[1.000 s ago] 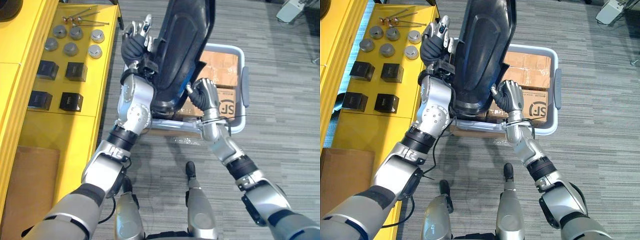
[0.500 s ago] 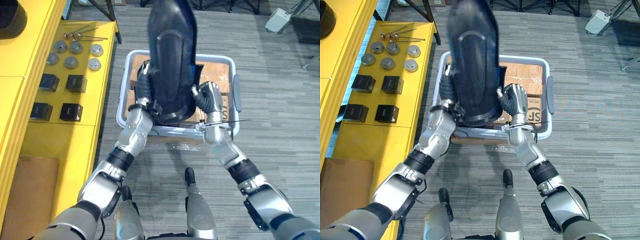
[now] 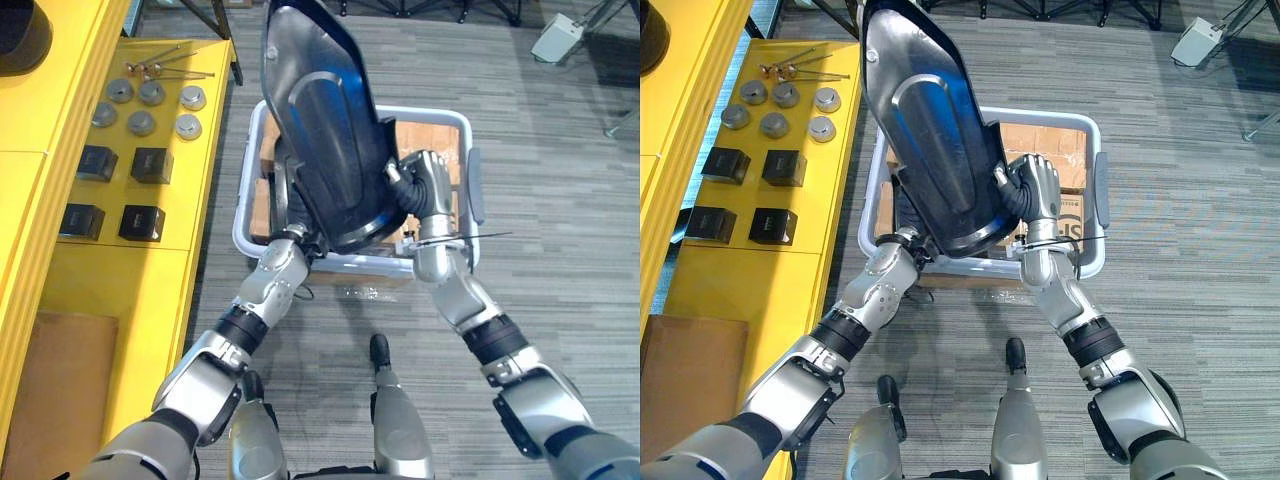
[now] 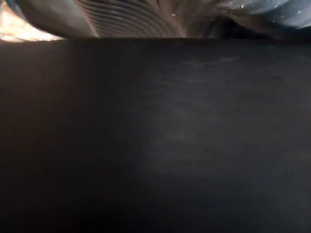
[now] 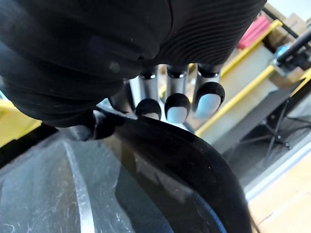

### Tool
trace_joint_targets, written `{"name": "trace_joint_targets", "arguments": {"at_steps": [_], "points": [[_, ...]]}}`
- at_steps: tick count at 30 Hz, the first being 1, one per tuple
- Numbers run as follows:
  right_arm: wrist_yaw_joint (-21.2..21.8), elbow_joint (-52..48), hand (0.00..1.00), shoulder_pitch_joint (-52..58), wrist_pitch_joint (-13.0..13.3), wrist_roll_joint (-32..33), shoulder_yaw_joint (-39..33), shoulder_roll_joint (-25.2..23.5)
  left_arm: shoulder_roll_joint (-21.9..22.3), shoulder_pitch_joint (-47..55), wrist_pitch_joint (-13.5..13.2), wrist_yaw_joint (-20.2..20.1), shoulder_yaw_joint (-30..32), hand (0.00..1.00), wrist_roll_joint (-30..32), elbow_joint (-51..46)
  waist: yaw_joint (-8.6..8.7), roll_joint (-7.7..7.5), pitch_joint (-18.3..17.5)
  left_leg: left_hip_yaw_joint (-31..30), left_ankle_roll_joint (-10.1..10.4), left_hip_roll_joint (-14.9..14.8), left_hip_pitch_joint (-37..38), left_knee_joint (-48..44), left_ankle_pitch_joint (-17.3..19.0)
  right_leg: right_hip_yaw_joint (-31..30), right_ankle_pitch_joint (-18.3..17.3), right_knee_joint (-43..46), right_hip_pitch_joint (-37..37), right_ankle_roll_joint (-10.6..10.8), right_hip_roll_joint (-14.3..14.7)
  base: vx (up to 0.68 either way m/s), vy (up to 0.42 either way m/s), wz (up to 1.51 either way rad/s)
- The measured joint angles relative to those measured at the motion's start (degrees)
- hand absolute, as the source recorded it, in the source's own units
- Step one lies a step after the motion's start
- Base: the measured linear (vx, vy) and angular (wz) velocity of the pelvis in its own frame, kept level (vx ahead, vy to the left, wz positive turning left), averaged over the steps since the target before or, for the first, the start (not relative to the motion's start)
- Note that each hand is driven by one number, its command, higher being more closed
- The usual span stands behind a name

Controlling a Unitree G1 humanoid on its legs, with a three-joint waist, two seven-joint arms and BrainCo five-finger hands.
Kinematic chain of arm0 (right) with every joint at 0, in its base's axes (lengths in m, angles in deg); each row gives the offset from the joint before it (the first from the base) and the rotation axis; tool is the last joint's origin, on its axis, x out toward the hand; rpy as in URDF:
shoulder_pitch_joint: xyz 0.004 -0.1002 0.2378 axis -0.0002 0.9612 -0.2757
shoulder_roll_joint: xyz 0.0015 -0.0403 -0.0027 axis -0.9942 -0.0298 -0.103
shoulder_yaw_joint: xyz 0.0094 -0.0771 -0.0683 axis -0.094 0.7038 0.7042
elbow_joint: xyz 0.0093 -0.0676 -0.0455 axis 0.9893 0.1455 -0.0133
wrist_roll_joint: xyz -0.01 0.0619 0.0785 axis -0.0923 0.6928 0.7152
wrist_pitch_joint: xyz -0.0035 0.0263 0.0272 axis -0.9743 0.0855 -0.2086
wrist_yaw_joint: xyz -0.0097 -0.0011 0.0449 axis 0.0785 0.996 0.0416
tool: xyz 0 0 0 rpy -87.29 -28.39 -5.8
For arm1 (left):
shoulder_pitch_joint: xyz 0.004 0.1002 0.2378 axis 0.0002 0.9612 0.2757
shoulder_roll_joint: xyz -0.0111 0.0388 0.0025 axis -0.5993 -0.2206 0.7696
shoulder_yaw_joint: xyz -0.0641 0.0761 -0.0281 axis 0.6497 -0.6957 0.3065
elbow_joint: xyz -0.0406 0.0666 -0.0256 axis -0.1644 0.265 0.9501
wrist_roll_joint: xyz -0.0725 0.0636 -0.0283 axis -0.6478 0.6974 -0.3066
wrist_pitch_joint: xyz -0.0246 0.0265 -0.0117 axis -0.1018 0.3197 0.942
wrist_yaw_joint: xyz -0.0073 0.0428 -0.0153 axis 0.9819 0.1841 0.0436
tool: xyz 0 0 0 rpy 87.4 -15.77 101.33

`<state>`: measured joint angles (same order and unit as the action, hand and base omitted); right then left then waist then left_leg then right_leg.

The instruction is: Walk over and take plastic housings, then place them on the shelf

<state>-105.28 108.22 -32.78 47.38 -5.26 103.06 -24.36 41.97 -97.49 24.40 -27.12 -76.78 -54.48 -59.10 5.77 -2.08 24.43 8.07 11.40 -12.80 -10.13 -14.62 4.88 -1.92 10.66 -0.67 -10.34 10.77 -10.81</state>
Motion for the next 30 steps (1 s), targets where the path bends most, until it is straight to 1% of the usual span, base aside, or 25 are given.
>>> {"name": "trace_joint_targets", "arguments": {"at_steps": [5,8,11,14,16,18,19,21,23,25,27,30], "points": [[0.4,0.0,1.0,-1.2,0.0,0.0,-0.1,0.0,0.5,1.8,0.1,-0.5,-2.7,0.0,-0.1,0.0,0.0,0.02,0.0,0.0,0.0,0.0,0.0,0.0,0.0,0.0,0.0,0.1,-0.1,0.0,0.0,-0.01,0.013,0.0],[0.2,0.2,1.0,-1.4,0.0,0.3,-0.1,-0.5,1.8,1.9,0.1,-0.4,-3.1,0.0,-2.0,0.0,-0.13,0.02,0.0,0.0,0.0,0.0,-0.1,-0.1,0.0,0.0,0.0,0.2,-0.1,-0.1,0.0,0.0,0.0,0.0],[0.2,1.5,1.0,-2.2,0.1,0.4,-0.3,-0.9,1.8,1.9,0.1,-0.3,-3.0,0.0,-2.3,0.0,-0.13,0.02,0.0,0.0,-0.1,0.0,-0.1,-0.2,0.1,0.0,-0.1,0.3,-0.2,0.0,0.0,0.0,0.0,0.0],[0.3,3.7,1.0,-3.6,0.0,0.7,-0.6,-0.9,3.6,1.4,0.4,1.9,-1.1,0.0,-2.2,0.0,-0.14,0.4,-0.5,-0.7,-0.2,0.0,-2.0,-1.8,0.5,0.1,-0.1,0.8,-1.3,0.0,0.0,-0.04,0.04,0.05],[0.3,7.4,1.0,-7.2,-1.0,2.6,-1.2,-0.7,4.7,-0.3,1.4,3.6,-0.4,0.0,-2.2,1.1,-0.18,0.4,-0.5,-1.3,-0.2,0.0,-3.2,-2.5,0.5,0.4,-0.1,1.3,-1.8,0.0,0.0,-0.04,0.03,0.09],[0.4,9.7,1.0,-9.6,-1.9,2.8,-2.1,-0.6,5.7,-1.6,2.0,4.7,0.9,0.0,-2.1,2.7,-0.26,0.41,-0.5,-1.4,-0.2,0.0,-3.6,-3.0,0.5,0.4,-0.1,1.8,-2.3,0.0,0.0,-0.06,0.032,0.03],[0.3,11.7,1.0,-12.5,-2.3,3.4,-3.0,-0.3,5.8,-3.6,2.2,5.6,1.6,0.0,-2.0,3.9,-0.34,0.42,-0.6,-1.5,-0.3,0.0,-5.0,-3.8,0.6,0.3,-0.1,2.3,-3.6,0.0,0.0,-0.07,0.029,0.0],[0.3,14.5,1.0,-16.1,-2.4,5.0,-3.3,0.4,5.9,-6.2,2.2,6.5,2.6,0.0,-2.0,4.8,-0.37,0.43,-0.6,-1.8,-0.4,0.0,-7.0,-4.5,0.6,0.2,-0.1,3.0,-5.6,0.0,0.0,-0.09,0.028,0.02],[0.1,17.5,1.0,-18.8,-2.6,5.0,-3.3,1.2,6.0,-8.7,2.2,7.3,3.0,0.0,-2.0,5.4,-0.41,0.45,-0.6,-2.1,-0.4,0.0,-8.4,-5.1,0.6,0.2,0.0,3.3,-6.8,0.0,0.0,-0.05,0.021,0.03],[-1.0,19.6,1.0,-20.3,-3.0,5.6,-3.4,2.1,6.6,-11.7,2.3,8.4,3.1,0.0,-2.1,6.6,-0.4,0.47,-0.6,-2.5,-0.4,0.0,-10.1,-5.8,0.6,0.3,0.1,3.8,-8.1,0.1,0.0,-0.02,0.029,0.06],[-1.1,20.9,1.0,-21.0,-3.3,6.7,-3.3,2.4,7.2,-13.0,2.6,9.3,3.2,0.0,-2.1,7.2,-0.42,0.48,-0.6,-2.5,-0.4,0.0,-10.7,-6.0,0.5,0.2,0.1,4.1,-8.7,0.1,0.0,0.0,0.016,0.02],[-1.1,24.6,1.0,-23.5,-4.8,7.5,-3.4,2.5,8.1,-15.0,2.9,9.8,3.5,0.0,-2.3,9.1,-0.5,0.61,-0.5,-2.6,-0.4,0.0,-11.9,-6.1,0.5,0.2,0.1,4.2,-9.9,0.2,0.0,0.0,0.0,0.0]]}}
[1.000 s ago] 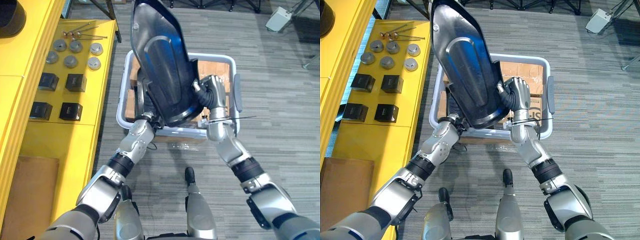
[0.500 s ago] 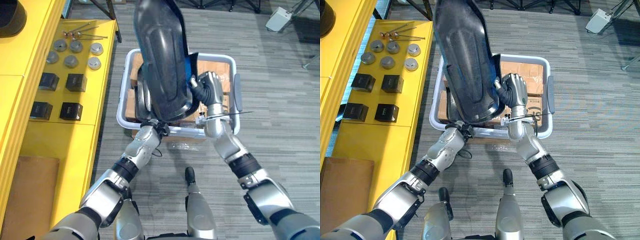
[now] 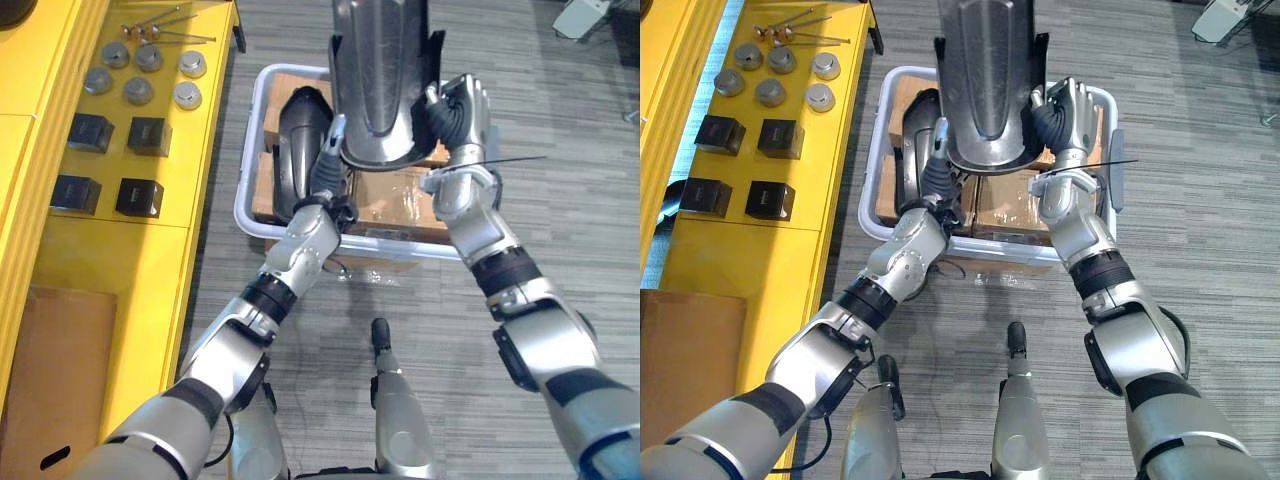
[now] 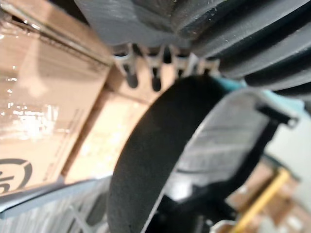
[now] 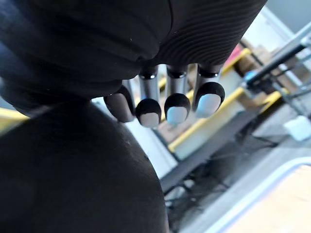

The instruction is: Walk over and take plastic housings, then place them on the shelf

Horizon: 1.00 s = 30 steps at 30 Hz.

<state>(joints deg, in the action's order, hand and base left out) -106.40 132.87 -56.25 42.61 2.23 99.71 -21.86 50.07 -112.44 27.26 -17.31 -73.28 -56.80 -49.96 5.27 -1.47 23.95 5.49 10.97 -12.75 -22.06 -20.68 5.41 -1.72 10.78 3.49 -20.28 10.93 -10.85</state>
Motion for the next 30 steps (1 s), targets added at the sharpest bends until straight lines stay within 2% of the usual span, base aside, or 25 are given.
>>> {"name": "trace_joint_targets", "arguments": {"at_steps": [3,7,9,15,21,22,30], "points": [[-0.2,2.1,1.0,-1.7,-0.3,1.0,0.0,0.5,0.1,-0.2,0.2,0.2,0.3,0.0,-1.8,1.5,-0.04,0.61,0.3,0.0,0.0,0.0,-0.2,0.1,0.0,0.0,0.0,0.0,-0.3,0.0,0.0,0.04,0.023,0.0],[-1.1,2.7,1.0,-3.5,-0.5,1.4,-0.6,2.5,0.3,-0.4,0.7,1.2,1.7,0.0,-2.0,2.6,-0.56,2.61,1.5,-0.2,-0.1,0.1,-1.1,0.0,0.0,0.1,0.0,0.0,-0.9,0.0,-0.1,0.0,0.005,0.01],[-1.1,2.9,1.0,-3.6,-0.8,1.4,-1.6,2.7,0.2,-0.4,0.9,1.3,1.9,0.0,-2.0,3.4,-0.7,3.15,1.7,-0.2,-0.1,0.1,-1.1,0.0,0.0,0.1,0.0,0.0,-0.9,0.0,-0.1,0.0,0.0,0.0],[-0.9,4.1,1.0,-3.7,-0.8,0.8,-1.7,4.0,-0.2,-0.6,1.0,0.9,2.0,0.0,-1.0,4.1,-1.24,3.21,1.8,-0.2,-0.1,0.1,-1.2,-0.1,0.1,0.1,0.0,0.0,-1.0,0.0,-0.1,0.0,0.0,0.0],[1.1,3.9,1.0,-5.1,3.3,-3.0,-1.0,4.3,-0.3,-1.6,1.1,-0.8,1.9,0.0,5.6,4.1,-1.27,3.37,1.9,-0.3,-0.4,0.1,-2.3,-2.0,1.0,-0.1,0.1,0.0,-1.3,0.2,-0.1,0.0,0.019,-0.01],[1.9,3.8,1.0,-5.5,4.8,-4.6,-0.5,4.6,-0.6,-1.7,0.9,-1.2,1.9,0.0,7.4,4.1,-1.31,3.37,1.9,-0.3,-0.4,0.1,-2.3,-2.0,1.0,-0.1,0.2,0.0,-1.3,0.2,-0.1,0.0,0.0,0.0],[5.6,1.6,1.0,-5.6,9.4,-9.5,3.0,6.8,-3.2,-2.8,0.9,-3.6,1.3,0.0,11.6,3.5,-1.26,3.37,1.9,-0.3,-0.5,0.0,-1.7,-2.0,1.0,0.0,0.2,-0.1,-0.5,0.2,-0.1,0.0,0.0,0.0]]}}
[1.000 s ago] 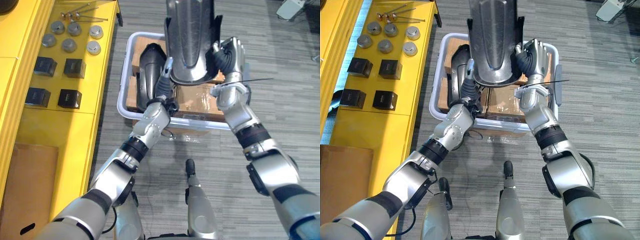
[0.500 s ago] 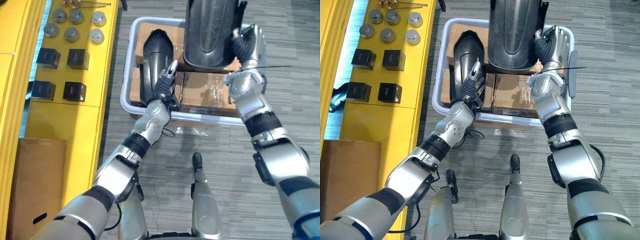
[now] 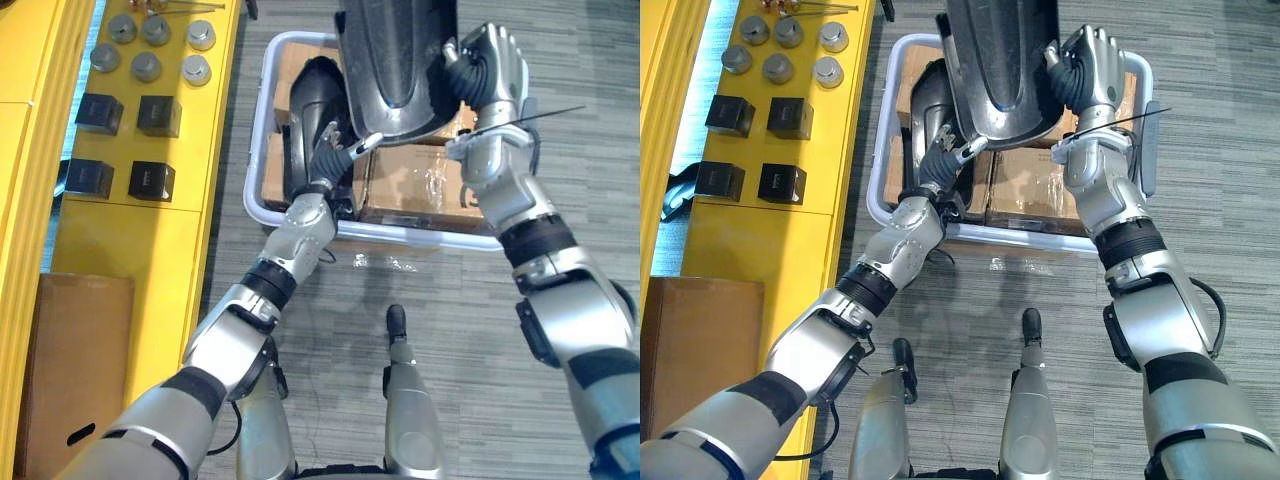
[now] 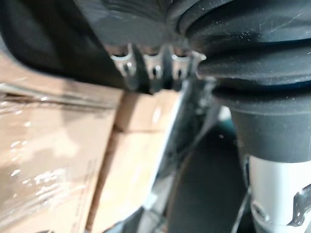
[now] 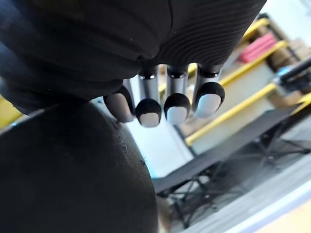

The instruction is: Walk over and take plastic housings, then place them on the shelf

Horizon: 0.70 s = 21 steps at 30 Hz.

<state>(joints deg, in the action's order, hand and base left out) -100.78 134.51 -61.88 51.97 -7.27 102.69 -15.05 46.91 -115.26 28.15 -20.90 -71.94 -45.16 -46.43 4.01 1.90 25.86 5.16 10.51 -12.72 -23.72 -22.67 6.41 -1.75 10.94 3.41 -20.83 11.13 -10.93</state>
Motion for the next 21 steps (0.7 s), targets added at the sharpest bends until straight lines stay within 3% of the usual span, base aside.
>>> {"name": "trace_joint_targets", "arguments": {"at_steps": [10,15,16,21], "points": [[2.5,-2.1,1.0,0.3,4.3,-4.5,4.1,3.1,-3.9,0.0,-2.3,-7.8,-0.1,0.0,-9.2,-4.2,0.19,-0.12,0.1,0.2,0.1,-0.1,1.8,0.2,0.3,0.1,0.3,-1.5,2.4,-0.1,0.0,0.0,0.0,0.0],[3.1,-2.6,1.0,0.5,5.0,-4.6,4.6,3.7,-4.7,-0.2,-2.3,-8.2,-0.1,0.0,-9.9,-4.4,0.2,-0.17,0.1,0.2,0.2,-0.2,2.2,0.4,0.4,0.3,0.4,-1.9,3.0,-0.1,0.1,0.02,0.012,0.0],[3.3,-3.0,1.0,0.8,5.2,-4.6,4.6,4.0,-5.1,-0.5,-2.1,-8.2,-0.1,1.0,-10.7,-4.4,0.2,-0.34,0.2,0.3,0.2,-0.2,2.3,0.4,0.4,0.2,0.4,-1.9,3.0,-0.1,0.1,0.0,0.0,0.0],[3.1,-4.9,1.0,2.9,6.8,-4.8,4.6,4.3,-6.1,-0.9,-1.1,-5.9,-0.1,1.0,-10.9,-4.5,0.51,-1.21,0.6,0.2,0.2,-0.3,3.2,0.6,0.5,0.4,0.4,-2.2,4.1,-0.1,0.1,0.0,0.0,0.0]]}}
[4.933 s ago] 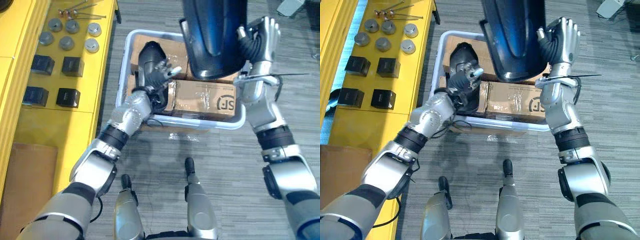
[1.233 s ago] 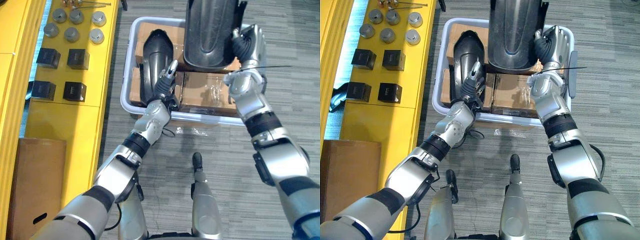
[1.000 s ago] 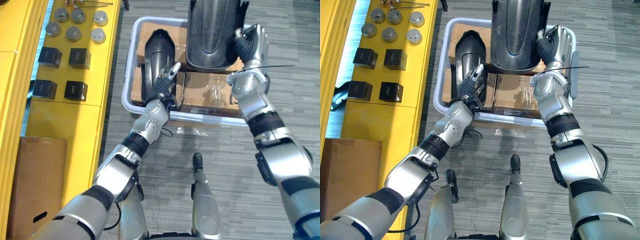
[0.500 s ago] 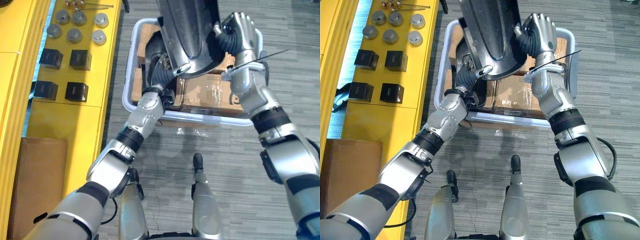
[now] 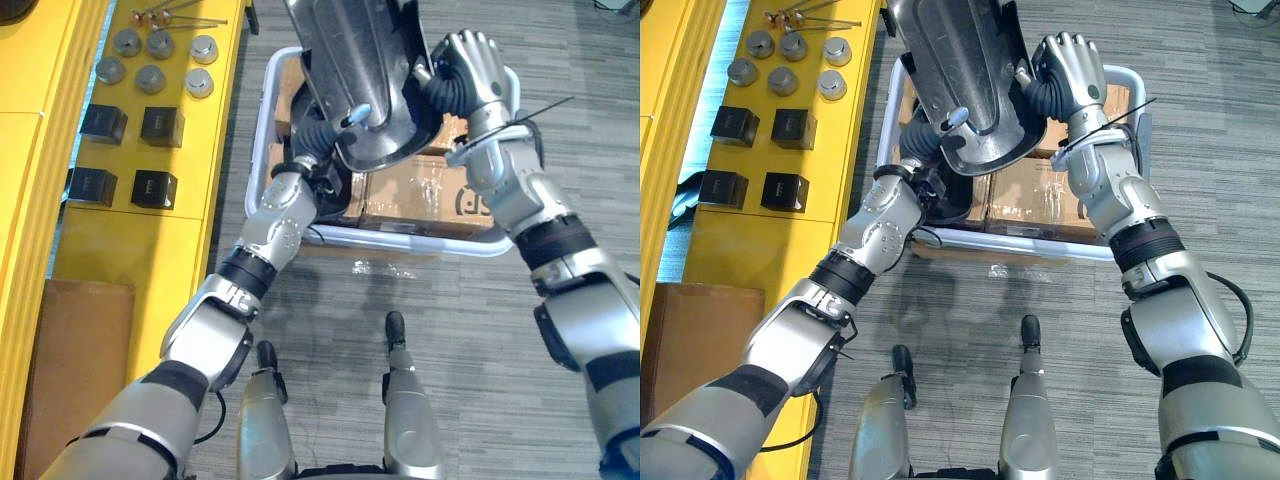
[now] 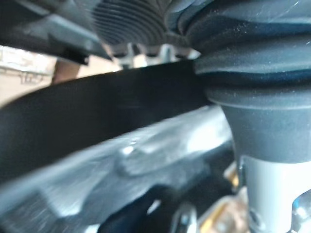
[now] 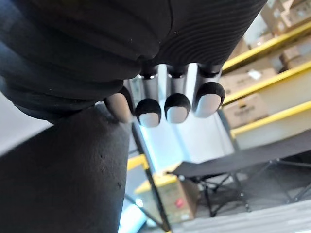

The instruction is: Walk over and take plastic housings, then place them on the shelf

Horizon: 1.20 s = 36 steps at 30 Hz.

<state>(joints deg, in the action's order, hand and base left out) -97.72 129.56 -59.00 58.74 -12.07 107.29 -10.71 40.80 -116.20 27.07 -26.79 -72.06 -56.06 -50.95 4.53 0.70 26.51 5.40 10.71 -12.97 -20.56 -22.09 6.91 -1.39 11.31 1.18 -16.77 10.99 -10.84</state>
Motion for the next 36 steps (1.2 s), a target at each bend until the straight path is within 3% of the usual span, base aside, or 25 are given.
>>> {"name": "trace_joint_targets", "arguments": {"at_steps": [3,12,15,18,24,25,31,33,34,36], "points": [[-1.6,-3.2,1.0,1.5,0.5,-0.8,-0.2,0.0,-0.5,0.0,1.8,3.6,-0.1,1.0,0.5,0.0,0.02,-0.06,0.0,0.1,0.0,0.0,0.2,0.2,0.0,0.0,0.0,-0.2,0.1,0.0,0.0,0.0,0.0,0.0],[-6.6,-12.7,1.0,8.2,3.9,-2.4,-3.2,-1.5,-1.7,0.2,1.8,7.3,-1.8,1.0,4.0,0.0,1.01,-2.11,1.0,0.7,0.1,-0.1,2.2,1.5,0.0,-0.2,0.0,-0.9,1.6,-0.1,0.1,0.03,0.017,-0.01],[-7.6,-15.4,1.0,11.0,4.2,-2.3,-5.3,-2.8,-1.6,0.5,0.0,7.0,-2.5,1.0,5.1,-0.5,1.06,-2.28,1.0,0.8,0.1,-0.1,4.0,2.2,0.0,0.0,-0.1,-1.4,3.3,-0.2,0.1,0.0,0.0,0.0],[-9.1,-20.2,1.0,13.6,4.4,-2.0,-6.9,-3.5,-1.6,3.4,-4.0,6.8,-2.4,1.0,4.8,-4.8,1.2,-2.38,1.0,1.1,0.1,-0.1,5.5,3.0,0.0,0.0,-0.2,-1.9,4.6,-0.3,0.1,0.01,0.012,-0.02],[-11.2,-28.6,1.0,23.5,4.4,-1.7,-9.0,-8.8,-0.2,11.7,-9.1,6.8,-1.6,1.0,1.2,-11.6,1.6,-4.17,-0.4,1.6,0.3,0.0,9.9,5.5,-0.1,0.2,-1.6,-1.7,7.7,-0.2,0.2,0.03,0.009,0.0],[-11.2,-29.9,0.0,25.4,4.4,-1.7,-9.0,-9.9,0.5,13.2,-10.6,7.1,-1.2,1.0,-0.6,-12.4,1.55,-4.57,-0.8,1.7,0.3,0.0,10.9,5.9,-0.1,0.3,-1.8,-1.7,8.4,-0.2,0.2,0.04,0.008,0.02],[-10.6,-34.3,0.0,34.2,6.3,-1.6,-6.2,-12.7,3.0,25.0,-12.7,11.4,0.4,1.0,-1.1,-20.2,0.67,-5.37,-6.4,3.2,0.4,0.0,15.3,8.9,-0.2,-0.1,-2.7,-2.1,10.9,0.0,0.1,0.06,0.021,-0.06],[-9.9,-35.4,0.0,36.9,6.4,-1.1,-5.9,-12.8,3.9,27.9,-12.7,13.0,0.5,1.0,0.9,-21.3,0.4,-5.25,-8.3,3.4,0.4,0.0,16.7,9.8,-0.2,0.0,-3.2,-2.1,11.9,0.0,0.1,0.07,0.027,0.02],[-9.7,-35.9,0.0,39.1,6.0,0.3,-5.4,-12.9,4.9,30.1,-12.7,15.6,0.8,1.0,4.2,-22.8,0.03,-5.13,-10.5,3.4,0.5,0.0,17.0,10.3,-0.2,0.1,-3.5,-2.2,12.0,0.0,0.1,0.05,0.023,0.0],[-9.7,-36.2,0.0,40.6,5.3,1.0,-5.2,-13.0,5.3,31.4,-12.3,17.8,1.1,1.0,7.5,-24.2,-0.4,-5.04,-11.1,3.5,0.5,0.0,17.9,10.7,-0.3,0.1,-3.6,-2.3,12.8,0.0,0.1,0.02,0.011,0.0]]}}
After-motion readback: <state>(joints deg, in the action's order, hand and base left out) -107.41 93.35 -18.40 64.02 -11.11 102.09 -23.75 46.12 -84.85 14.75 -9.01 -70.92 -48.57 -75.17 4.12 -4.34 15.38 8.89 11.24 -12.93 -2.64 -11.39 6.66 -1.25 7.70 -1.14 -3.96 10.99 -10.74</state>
